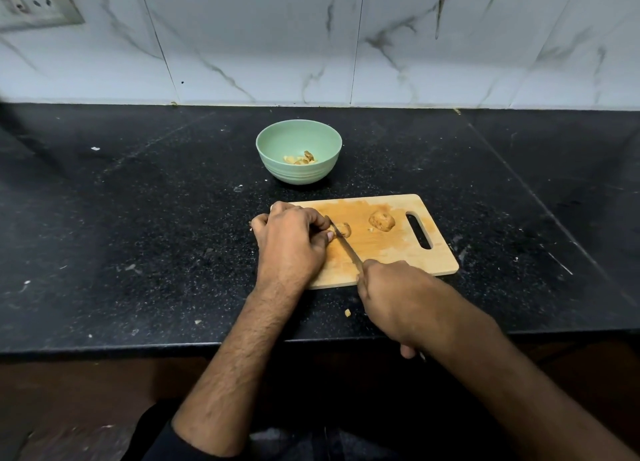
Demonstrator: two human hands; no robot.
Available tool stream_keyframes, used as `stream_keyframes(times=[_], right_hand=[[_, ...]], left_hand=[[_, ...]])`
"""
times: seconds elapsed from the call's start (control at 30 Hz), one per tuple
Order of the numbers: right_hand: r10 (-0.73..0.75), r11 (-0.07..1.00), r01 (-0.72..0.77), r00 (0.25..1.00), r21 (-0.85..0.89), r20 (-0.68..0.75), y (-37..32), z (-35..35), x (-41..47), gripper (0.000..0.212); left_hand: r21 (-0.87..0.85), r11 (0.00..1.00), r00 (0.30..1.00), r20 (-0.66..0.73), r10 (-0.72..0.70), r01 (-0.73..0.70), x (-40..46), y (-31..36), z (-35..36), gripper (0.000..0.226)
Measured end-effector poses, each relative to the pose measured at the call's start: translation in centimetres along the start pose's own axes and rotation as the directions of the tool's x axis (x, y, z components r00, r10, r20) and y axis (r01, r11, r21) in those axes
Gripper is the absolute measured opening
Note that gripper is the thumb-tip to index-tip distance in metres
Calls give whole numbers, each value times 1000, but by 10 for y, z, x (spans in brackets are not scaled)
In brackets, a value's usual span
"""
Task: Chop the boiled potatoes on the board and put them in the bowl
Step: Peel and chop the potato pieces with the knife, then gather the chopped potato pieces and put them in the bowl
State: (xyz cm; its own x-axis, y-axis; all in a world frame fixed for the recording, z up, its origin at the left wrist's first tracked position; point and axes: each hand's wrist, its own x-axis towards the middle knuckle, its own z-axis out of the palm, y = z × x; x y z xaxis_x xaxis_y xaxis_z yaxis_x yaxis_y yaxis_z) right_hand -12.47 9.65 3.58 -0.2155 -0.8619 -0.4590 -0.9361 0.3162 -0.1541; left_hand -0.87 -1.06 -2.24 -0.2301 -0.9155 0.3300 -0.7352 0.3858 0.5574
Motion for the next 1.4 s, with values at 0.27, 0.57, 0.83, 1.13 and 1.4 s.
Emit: stream_keyframes(times=[0.27,0.57,0.83,1.13,1.4], right_hand=[[-28,998,30,999,48,-27,19,4,-44,32],[42,994,-18,975,108,-220,27,-8,-37,35],[4,998,9,975,56,-222,14,8,-15,41],[-87,995,94,960,15,-265,-6,17,-7,44],[33,999,-45,865,-11,-500,25,4,-3,40]], left_hand=[[-25,999,999,-32,-23,22,-8,-2,0,13],[-140,990,998,-54,-36,28,-10,-4,-5,29],[-371,925,973,-172,-156,83,-13,-23,-17,7],[-245,965,990,-77,-118,96,-17,-48,-24,20],[-254,961,993,-22,-118,109,-11,-45,-17,23]])
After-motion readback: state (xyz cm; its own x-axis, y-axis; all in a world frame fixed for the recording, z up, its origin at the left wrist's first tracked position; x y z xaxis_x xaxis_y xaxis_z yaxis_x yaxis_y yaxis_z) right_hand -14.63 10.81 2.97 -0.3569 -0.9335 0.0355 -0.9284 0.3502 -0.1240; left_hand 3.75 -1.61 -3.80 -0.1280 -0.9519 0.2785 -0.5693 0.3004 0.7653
